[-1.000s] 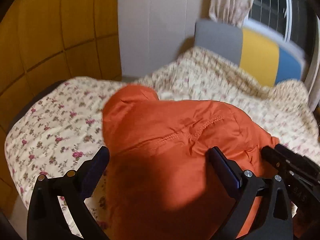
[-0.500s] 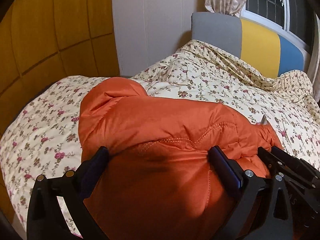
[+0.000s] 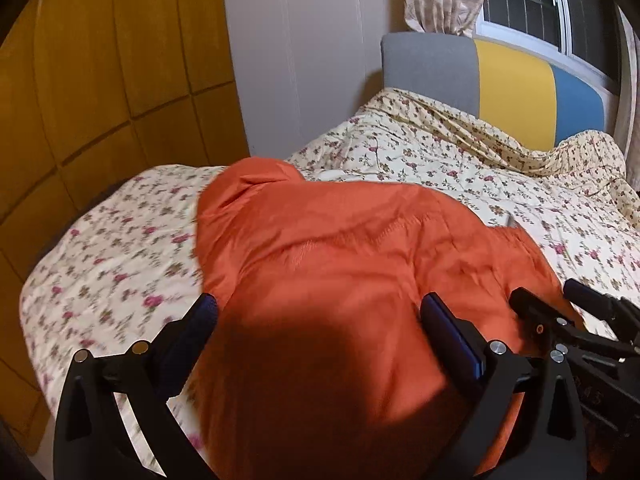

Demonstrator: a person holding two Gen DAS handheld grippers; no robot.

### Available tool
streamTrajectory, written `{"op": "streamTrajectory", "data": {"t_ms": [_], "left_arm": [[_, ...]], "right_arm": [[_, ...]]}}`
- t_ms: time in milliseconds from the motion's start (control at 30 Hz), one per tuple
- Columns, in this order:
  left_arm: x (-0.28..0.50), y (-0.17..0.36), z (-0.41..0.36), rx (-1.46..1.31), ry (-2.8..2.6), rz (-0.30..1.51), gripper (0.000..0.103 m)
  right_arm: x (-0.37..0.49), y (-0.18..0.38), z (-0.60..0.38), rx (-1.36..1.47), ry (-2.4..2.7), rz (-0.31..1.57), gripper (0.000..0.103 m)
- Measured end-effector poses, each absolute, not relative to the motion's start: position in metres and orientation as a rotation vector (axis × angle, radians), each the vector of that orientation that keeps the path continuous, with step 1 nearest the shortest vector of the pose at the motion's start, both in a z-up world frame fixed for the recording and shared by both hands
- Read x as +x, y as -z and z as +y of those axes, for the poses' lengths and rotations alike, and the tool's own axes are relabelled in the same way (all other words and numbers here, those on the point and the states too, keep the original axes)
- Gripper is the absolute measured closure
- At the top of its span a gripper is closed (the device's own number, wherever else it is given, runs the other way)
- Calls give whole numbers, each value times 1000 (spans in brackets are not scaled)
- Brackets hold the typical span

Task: Fold large clothes

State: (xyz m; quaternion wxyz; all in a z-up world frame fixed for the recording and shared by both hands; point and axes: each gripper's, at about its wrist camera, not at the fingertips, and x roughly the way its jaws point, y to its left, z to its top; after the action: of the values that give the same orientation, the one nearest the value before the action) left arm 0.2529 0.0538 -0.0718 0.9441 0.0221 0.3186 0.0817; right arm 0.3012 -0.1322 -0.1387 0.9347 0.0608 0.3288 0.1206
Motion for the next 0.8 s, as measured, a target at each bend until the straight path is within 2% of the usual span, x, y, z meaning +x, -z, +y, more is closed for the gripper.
{"op": "streamTrajectory", "data": {"t_ms": [33,67,100,133,500,800], "left_arm": [[240,68,54,43,-167,634,3],[230,66,55,39,-165,618,3],[217,64,56,33,-164,602,3],[208,63,58,27,-164,592,3],[115,66,77,-60,-163,621,3],[59,54,72,8,-174,570,3]], "right_arm": [[293,137,-135,135,-247,672,21],[282,134,-140,149,-244,672,16],[273,133,-144,156,-241,673,6],[264,131,-146,162,-241,670,3],[166,122,-152,134,-210,627,2],[107,112,-146,92,-231,574,2]]}}
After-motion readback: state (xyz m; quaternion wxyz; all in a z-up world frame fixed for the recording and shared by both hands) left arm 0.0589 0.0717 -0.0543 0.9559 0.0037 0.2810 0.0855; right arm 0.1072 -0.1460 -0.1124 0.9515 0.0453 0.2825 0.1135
